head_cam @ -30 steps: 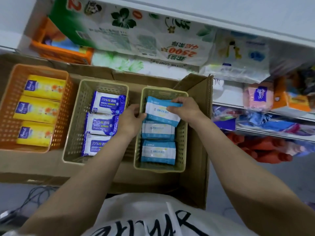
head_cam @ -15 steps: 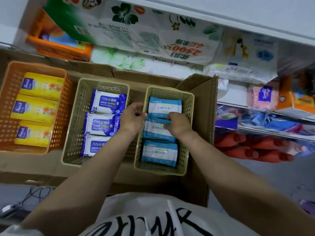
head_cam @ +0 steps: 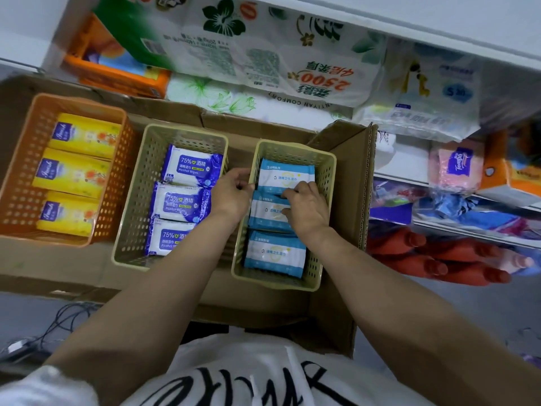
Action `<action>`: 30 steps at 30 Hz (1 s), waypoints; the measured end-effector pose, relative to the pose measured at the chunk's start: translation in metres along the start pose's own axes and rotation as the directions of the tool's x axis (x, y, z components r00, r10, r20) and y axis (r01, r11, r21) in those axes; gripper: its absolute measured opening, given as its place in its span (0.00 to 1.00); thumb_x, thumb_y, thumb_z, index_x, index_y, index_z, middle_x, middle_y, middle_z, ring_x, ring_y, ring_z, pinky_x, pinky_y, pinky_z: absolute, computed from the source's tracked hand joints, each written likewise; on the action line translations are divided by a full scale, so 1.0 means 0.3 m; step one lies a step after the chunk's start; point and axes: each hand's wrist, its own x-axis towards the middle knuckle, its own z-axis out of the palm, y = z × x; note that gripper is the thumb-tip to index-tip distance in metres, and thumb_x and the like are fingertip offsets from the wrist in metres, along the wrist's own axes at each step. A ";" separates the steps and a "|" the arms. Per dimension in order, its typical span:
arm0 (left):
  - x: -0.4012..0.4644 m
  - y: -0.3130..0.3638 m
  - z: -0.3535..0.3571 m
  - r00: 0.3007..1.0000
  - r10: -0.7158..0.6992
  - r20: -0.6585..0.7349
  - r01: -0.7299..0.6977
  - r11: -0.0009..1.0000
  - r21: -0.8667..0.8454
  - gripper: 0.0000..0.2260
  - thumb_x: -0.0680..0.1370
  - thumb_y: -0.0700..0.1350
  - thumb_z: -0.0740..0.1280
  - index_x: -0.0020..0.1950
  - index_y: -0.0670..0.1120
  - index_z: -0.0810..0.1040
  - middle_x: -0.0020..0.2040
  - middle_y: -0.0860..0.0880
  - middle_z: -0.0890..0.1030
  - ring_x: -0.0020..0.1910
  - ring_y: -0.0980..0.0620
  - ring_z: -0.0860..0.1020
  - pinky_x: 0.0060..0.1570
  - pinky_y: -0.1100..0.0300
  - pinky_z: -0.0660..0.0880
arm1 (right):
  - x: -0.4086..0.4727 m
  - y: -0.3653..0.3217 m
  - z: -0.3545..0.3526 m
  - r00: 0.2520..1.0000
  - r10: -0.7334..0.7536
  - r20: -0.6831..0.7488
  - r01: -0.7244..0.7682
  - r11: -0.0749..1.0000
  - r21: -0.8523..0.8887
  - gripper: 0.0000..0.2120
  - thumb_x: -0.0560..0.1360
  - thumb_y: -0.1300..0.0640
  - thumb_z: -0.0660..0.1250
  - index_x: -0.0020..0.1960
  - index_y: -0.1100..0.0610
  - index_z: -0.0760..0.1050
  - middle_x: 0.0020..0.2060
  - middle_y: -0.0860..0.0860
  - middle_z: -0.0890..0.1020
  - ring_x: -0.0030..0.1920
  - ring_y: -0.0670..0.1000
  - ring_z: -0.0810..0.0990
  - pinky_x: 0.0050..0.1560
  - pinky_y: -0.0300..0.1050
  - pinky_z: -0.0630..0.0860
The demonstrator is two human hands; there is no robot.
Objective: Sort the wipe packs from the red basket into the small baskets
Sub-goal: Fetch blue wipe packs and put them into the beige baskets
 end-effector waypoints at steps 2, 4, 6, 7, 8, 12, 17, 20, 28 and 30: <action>-0.017 0.004 -0.015 1.000 0.012 -0.015 -0.012 1.000 0.000 0.15 0.80 0.40 0.66 0.66 0.50 0.76 0.48 0.54 0.79 0.49 0.55 0.78 0.43 0.64 0.75 | 0.002 -0.002 -0.014 1.000 0.007 0.030 -0.007 1.000 -0.006 0.20 0.78 0.52 0.66 0.69 0.52 0.72 0.62 0.54 0.73 0.65 0.56 0.67 0.63 0.51 0.70; -0.034 0.009 -0.051 0.999 0.040 -0.031 -0.040 0.999 0.017 0.17 0.79 0.41 0.68 0.67 0.48 0.76 0.49 0.54 0.80 0.52 0.53 0.78 0.54 0.60 0.74 | 0.009 -0.005 -0.043 0.998 0.027 0.054 -0.029 0.999 0.032 0.20 0.78 0.52 0.67 0.69 0.52 0.72 0.62 0.55 0.74 0.66 0.56 0.67 0.62 0.51 0.71; -0.050 0.017 -0.109 0.996 0.078 -0.044 -0.076 0.996 0.045 0.16 0.78 0.41 0.69 0.66 0.47 0.77 0.50 0.51 0.81 0.54 0.51 0.79 0.57 0.60 0.72 | 0.021 -0.015 -0.095 0.997 0.053 0.055 -0.057 0.996 0.069 0.20 0.77 0.51 0.67 0.68 0.53 0.73 0.62 0.56 0.74 0.66 0.56 0.68 0.61 0.49 0.71; -0.057 0.022 -0.145 0.994 0.101 -0.050 -0.098 0.993 0.067 0.16 0.77 0.42 0.70 0.65 0.46 0.77 0.52 0.49 0.82 0.54 0.50 0.79 0.57 0.60 0.72 | 0.028 -0.026 -0.133 0.997 0.064 0.049 -0.068 0.994 0.090 0.20 0.77 0.51 0.67 0.68 0.54 0.74 0.62 0.56 0.76 0.66 0.57 0.70 0.60 0.48 0.71; -0.065 0.030 -0.187 0.990 0.127 -0.056 -0.122 0.988 0.093 0.15 0.77 0.42 0.71 0.64 0.46 0.78 0.54 0.47 0.82 0.54 0.50 0.79 0.57 0.60 0.73 | 0.034 -0.042 -0.177 0.997 0.070 0.044 -0.074 0.991 0.109 0.20 0.77 0.50 0.67 0.67 0.54 0.75 0.62 0.56 0.77 0.64 0.57 0.73 0.58 0.47 0.72; -0.108 0.082 -0.410 0.954 0.287 -0.087 -0.263 0.939 0.221 0.15 0.76 0.45 0.72 0.63 0.47 0.80 0.58 0.46 0.82 0.56 0.48 0.80 0.58 0.57 0.74 | 0.026 -0.170 -0.408 1.000 0.002 0.002 -0.003 0.992 0.125 0.19 0.78 0.48 0.66 0.66 0.54 0.76 0.61 0.54 0.80 0.61 0.56 0.77 0.57 0.47 0.76; -0.230 0.103 -0.787 0.804 0.563 -0.191 -0.447 0.784 0.431 0.16 0.76 0.47 0.71 0.64 0.46 0.79 0.60 0.44 0.81 0.60 0.43 0.77 0.57 0.55 0.70 | -0.086 -0.482 -0.654 0.943 -0.168 -0.286 0.193 0.979 0.062 0.20 0.79 0.47 0.65 0.69 0.52 0.73 0.65 0.53 0.78 0.65 0.56 0.76 0.61 0.51 0.74; -0.318 0.041 -1.052 0.711 0.662 -0.238 -0.491 0.709 0.506 0.18 0.77 0.48 0.71 0.65 0.46 0.78 0.61 0.43 0.80 0.62 0.43 0.76 0.61 0.54 0.68 | -0.194 -0.732 -0.707 0.856 -0.256 -0.450 0.296 0.955 0.018 0.21 0.79 0.47 0.65 0.70 0.49 0.71 0.67 0.52 0.77 0.67 0.55 0.73 0.63 0.52 0.71; -0.497 -0.290 -1.666 0.598 0.709 -0.375 -0.451 0.684 0.574 0.17 0.77 0.48 0.70 0.65 0.45 0.78 0.61 0.43 0.79 0.62 0.41 0.75 0.60 0.50 0.71 | -0.423 -1.420 -0.542 0.703 -0.411 -0.581 0.520 0.854 0.026 0.22 0.78 0.51 0.68 0.70 0.53 0.72 0.67 0.52 0.76 0.69 0.54 0.71 0.68 0.45 0.64; -0.505 -0.381 -1.776 0.612 0.691 -0.384 -0.414 0.694 0.589 0.17 0.78 0.48 0.69 0.66 0.45 0.77 0.62 0.44 0.78 0.62 0.42 0.75 0.60 0.50 0.71 | -0.426 -1.549 -0.491 0.704 -0.426 -0.567 0.541 0.840 0.041 0.22 0.78 0.51 0.68 0.70 0.53 0.72 0.67 0.52 0.76 0.68 0.53 0.71 0.67 0.45 0.65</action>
